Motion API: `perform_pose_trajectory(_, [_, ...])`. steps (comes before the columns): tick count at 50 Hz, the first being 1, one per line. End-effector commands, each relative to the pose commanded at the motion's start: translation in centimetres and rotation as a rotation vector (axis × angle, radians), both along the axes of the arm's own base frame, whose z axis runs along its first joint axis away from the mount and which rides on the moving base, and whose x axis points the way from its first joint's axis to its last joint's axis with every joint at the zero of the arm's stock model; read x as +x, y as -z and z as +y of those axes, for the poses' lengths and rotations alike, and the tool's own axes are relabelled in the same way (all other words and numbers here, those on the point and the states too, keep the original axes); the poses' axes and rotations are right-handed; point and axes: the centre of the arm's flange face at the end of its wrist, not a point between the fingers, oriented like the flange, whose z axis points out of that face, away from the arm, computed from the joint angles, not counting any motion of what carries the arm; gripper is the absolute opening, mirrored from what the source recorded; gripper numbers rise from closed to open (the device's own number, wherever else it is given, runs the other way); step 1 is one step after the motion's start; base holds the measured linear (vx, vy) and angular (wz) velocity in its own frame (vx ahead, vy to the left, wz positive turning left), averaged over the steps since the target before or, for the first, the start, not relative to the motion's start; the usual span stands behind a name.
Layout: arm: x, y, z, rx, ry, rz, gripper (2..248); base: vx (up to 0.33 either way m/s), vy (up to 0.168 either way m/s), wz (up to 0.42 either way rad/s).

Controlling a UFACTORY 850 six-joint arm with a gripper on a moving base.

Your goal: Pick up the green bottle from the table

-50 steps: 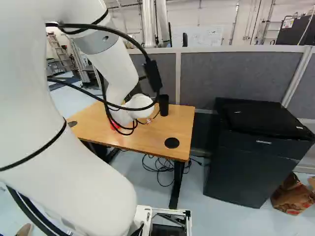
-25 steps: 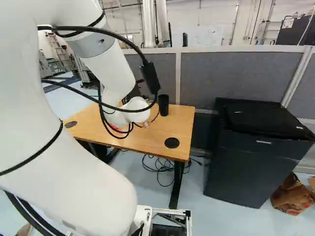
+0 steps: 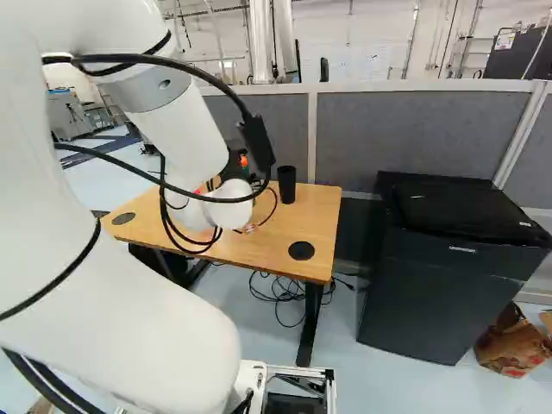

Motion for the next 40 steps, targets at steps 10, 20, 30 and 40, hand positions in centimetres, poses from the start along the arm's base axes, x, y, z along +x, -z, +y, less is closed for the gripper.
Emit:
perform_pose_trajectory(10, [-1.4, 0.9, 0.2, 0.017, 0.056, 0.009, 8, 0.000, 0.000, 0.000])
perform_pose_trajectory(20, [-2.7, 1.7, 0.3, 0.030, 0.108, 0.018, 8, 0.000, 0.000, 0.000])
perform_pose_trajectory(30, [-3.9, 2.4, 0.4, 0.040, 0.153, 0.028, 8, 0.000, 0.000, 0.000])
perform_pose_trajectory(40, [-4.9, 3.0, 0.4, 0.048, 0.192, 0.038, 8, 0.000, 0.000, 0.000])
